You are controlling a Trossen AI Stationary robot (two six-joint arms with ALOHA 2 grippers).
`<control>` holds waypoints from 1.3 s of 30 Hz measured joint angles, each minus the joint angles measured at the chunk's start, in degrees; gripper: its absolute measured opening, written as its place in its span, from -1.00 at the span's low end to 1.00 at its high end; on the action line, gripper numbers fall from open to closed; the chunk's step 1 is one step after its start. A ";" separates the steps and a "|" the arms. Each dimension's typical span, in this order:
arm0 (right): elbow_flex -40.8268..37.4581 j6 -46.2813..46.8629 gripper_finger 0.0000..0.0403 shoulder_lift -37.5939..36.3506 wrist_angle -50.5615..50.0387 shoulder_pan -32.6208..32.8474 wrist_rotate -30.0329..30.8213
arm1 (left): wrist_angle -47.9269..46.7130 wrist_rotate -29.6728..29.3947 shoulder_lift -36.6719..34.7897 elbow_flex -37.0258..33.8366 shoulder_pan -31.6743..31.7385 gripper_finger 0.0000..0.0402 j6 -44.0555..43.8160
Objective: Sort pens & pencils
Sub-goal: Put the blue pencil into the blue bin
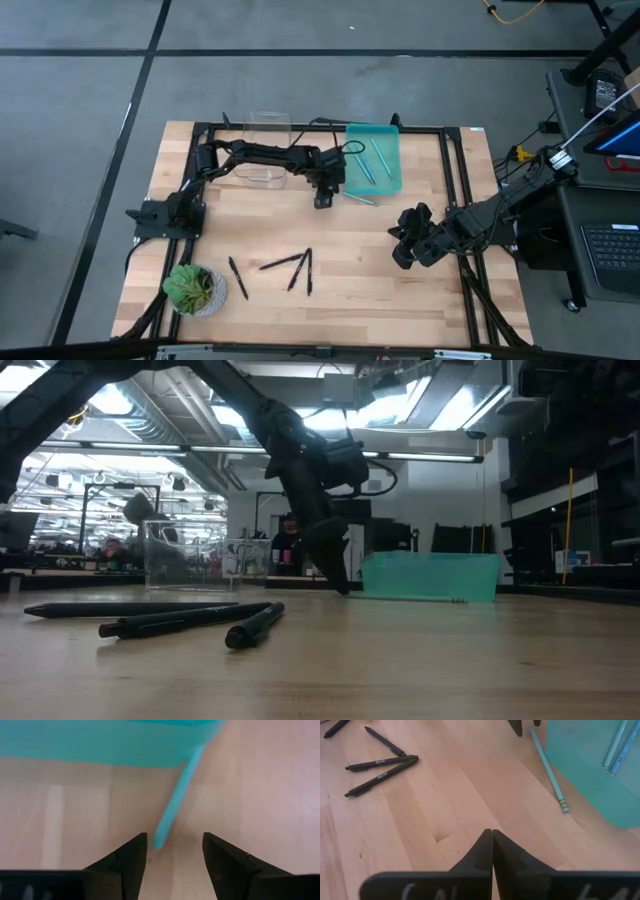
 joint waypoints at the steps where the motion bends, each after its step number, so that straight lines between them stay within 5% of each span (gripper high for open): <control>1: 0.00 0.00 -0.97 0.00 0.15 0.00 0.02 | -0.51 0.05 0.00 0.00 -0.43 -0.07 0.02; 25: 0.02 -0.02 -0.97 0.00 0.71 0.01 -1.91 | -3.27 -7.31 -0.11 0.04 -11.24 -0.10 1.27; 39: 0.02 -0.02 -0.97 0.00 1.01 0.00 -3.45 | -4.68 -5.73 -0.11 0.07 -11.11 -0.50 4.75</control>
